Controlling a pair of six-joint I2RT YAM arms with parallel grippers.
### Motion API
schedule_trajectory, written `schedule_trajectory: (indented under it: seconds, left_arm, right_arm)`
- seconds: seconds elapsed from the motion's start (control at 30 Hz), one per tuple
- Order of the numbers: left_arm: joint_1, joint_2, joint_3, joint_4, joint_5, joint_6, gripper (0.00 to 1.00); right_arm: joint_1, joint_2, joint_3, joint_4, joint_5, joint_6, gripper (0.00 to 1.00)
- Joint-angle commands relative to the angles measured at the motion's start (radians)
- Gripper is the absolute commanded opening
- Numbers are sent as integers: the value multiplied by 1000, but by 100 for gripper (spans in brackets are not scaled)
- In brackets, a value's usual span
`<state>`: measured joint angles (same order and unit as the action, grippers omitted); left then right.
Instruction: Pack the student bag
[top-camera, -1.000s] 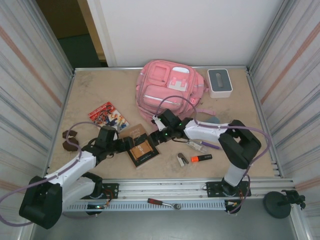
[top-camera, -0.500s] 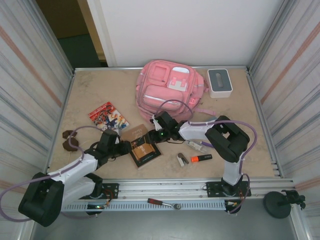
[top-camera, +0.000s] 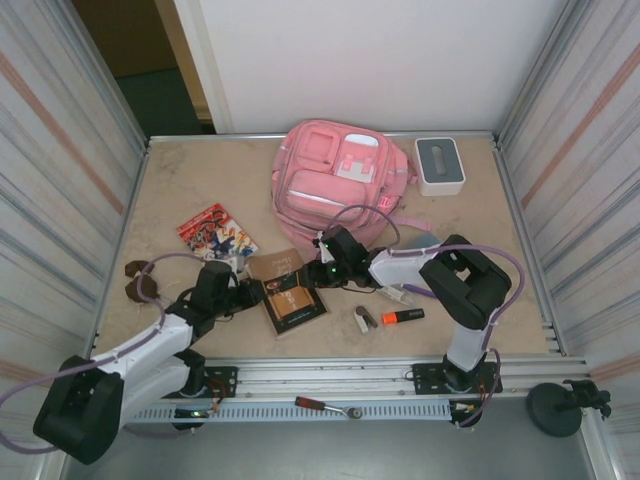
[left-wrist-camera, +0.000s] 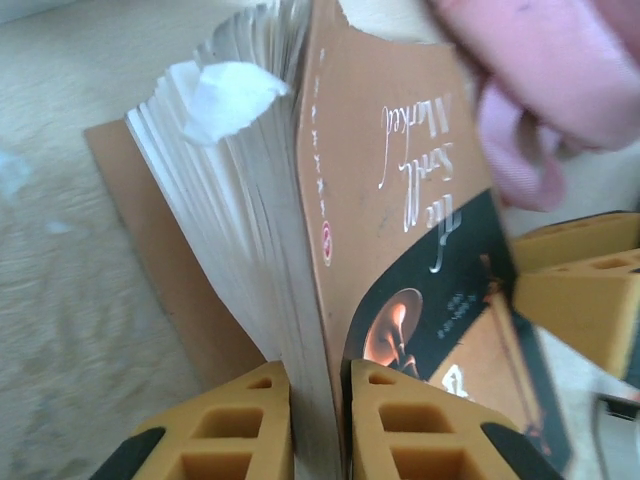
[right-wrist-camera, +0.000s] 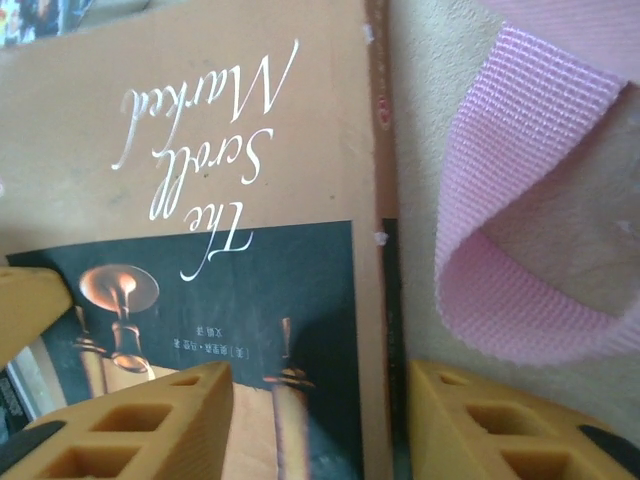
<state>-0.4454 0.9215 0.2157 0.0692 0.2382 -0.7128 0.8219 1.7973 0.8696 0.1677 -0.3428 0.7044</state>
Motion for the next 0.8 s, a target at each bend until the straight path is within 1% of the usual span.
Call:
schedule_trajectory:
  seconds: [0.0,0.07,0.2,0.33,0.4,0.5,0.6,0.7,0.73,0.77]
  left_arm:
    - [-4,-71,-13,103,144,-4,0]
    - [25,-100,-16,137,210,-6,0]
    - [106,-138,-38,238,354,-48,0]
    - [148,-152,-50,322,434,-95,0]
    - [168,-152,-56,378,469,-133,0]
    - [197,-156,-64,458,513,-194,0]
    - [220,-175,-62,489,533,-231,0]
    - [234,-193,-58,493,539,-244,0]
    - [235,-193,-55,492,541,-244,0]
    - [237,-188,-53,492,539,-244,0]
  right_arm:
    - [-26,-57,-15,44,-68,-9,55]
    - [-40,-68,-20,36,-93,-26,60]
    - [-75,-91,-37,50,-184,-43,69]
    - [-91,-108,-52,96,-263,-44,73]
    - [-94,-110,-55,115,-282,-35,75]
    - [-96,-102,-61,145,-302,-19,76]
    - [-106,-102,-80,188,-314,-7,79]
    - [-113,-97,-95,307,-387,28,79]
    - [-113,-93,-96,362,-421,49,78]
    - [-113,-89,-96,420,-454,76,74]
